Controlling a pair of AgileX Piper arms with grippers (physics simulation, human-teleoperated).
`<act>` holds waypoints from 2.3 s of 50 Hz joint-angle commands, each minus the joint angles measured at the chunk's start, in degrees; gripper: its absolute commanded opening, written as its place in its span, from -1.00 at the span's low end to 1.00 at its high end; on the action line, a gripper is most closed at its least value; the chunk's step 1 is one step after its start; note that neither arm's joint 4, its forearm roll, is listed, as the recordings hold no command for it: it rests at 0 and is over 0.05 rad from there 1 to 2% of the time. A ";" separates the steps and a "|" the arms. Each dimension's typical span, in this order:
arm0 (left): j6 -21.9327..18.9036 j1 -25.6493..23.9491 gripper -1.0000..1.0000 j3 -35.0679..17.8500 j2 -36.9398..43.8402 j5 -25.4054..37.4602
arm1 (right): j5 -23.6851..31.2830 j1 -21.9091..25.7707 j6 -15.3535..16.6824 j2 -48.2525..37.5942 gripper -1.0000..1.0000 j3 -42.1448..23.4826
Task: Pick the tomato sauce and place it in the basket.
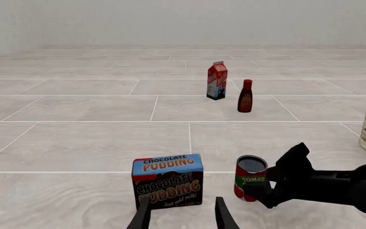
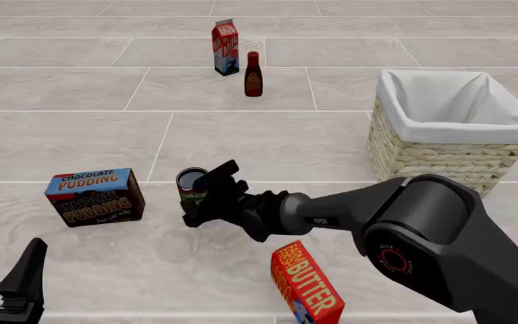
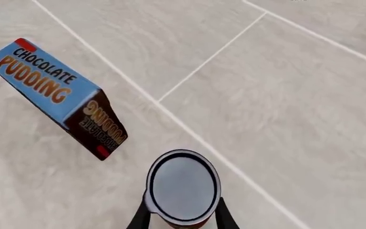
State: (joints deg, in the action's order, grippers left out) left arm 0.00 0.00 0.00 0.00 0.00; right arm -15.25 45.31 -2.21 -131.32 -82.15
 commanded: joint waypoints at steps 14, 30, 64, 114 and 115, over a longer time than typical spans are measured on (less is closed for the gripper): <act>0.00 0.00 1.00 0.00 0.00 0.00 | -1.06 0.44 3.32 0.48 -1.00 1.07; 0.00 0.00 1.00 0.00 0.00 0.00 | -1.19 0.93 3.79 2.41 -1.00 2.79; 0.00 0.00 1.00 0.00 0.00 0.00 | -0.85 -2.26 6.28 21.48 -1.00 14.35; 0.00 0.00 1.00 0.00 0.00 0.00 | 5.90 -10.63 10.81 39.15 -1.00 19.27; 0.00 0.00 1.00 0.00 0.00 0.00 | 6.02 -10.76 10.81 39.27 -1.00 19.22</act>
State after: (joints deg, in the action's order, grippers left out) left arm 0.00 0.00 0.00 0.00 0.00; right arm -10.79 36.23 8.97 -94.21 -62.45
